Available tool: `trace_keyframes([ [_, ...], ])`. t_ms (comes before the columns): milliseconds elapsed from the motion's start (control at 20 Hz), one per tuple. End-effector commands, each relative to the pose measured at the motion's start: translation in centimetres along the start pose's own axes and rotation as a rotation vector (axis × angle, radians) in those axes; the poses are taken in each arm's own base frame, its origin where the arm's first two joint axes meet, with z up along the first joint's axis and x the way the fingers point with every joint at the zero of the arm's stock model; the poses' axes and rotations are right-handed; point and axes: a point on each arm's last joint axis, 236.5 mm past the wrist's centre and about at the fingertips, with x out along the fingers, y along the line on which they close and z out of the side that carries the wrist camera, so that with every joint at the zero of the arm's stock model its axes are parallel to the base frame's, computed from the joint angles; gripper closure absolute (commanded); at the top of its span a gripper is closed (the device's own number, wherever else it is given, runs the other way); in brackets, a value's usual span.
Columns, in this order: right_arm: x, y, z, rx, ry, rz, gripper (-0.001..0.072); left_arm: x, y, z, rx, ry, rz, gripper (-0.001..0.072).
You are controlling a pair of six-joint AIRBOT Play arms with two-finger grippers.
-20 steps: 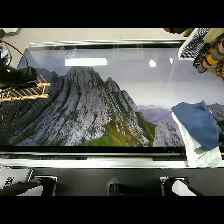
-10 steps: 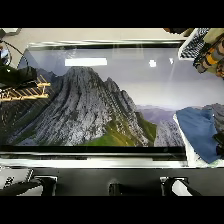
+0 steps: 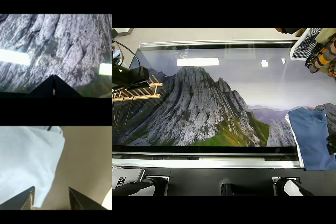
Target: Fold the clothes and pants, and hang the long-sleeved shirts on hangers.
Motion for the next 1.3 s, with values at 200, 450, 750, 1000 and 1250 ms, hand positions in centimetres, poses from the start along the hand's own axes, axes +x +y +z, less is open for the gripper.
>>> trace_keyframes([
  [200, -18.3, 14.2, 8.0, -0.122, -0.477, 0.876, 0.0367, 1.5, 0.2, -0.3, 0.072, 0.033, 0.007, 0.0689],
  [450, -25.4, 21.8, -3.1, -0.700, -0.567, 1.013, 0.0564, 4.1, 0.8, -3.5, 0.152, 0.084, -0.004, 0.0691],
  [750, -24.1, 23.2, -16.6, -1.139, -0.419, 0.928, 0.0679, 4.8, 0.1, -7.8, 0.186, 0.076, -0.074, 0.0691],
  [1000, -24.1, 23.2, -17.7, -1.171, -0.409, 0.928, 0.0679, 4.8, 0.3, -8.3, 0.185, 0.102, -0.067, 0.0690],
  [1250, -24.1, 23.2, -17.7, -1.171, -0.409, 0.928, 0.0679, 4.8, 0.3, -8.3, 0.184, 0.103, -0.067, 0.0690],
])
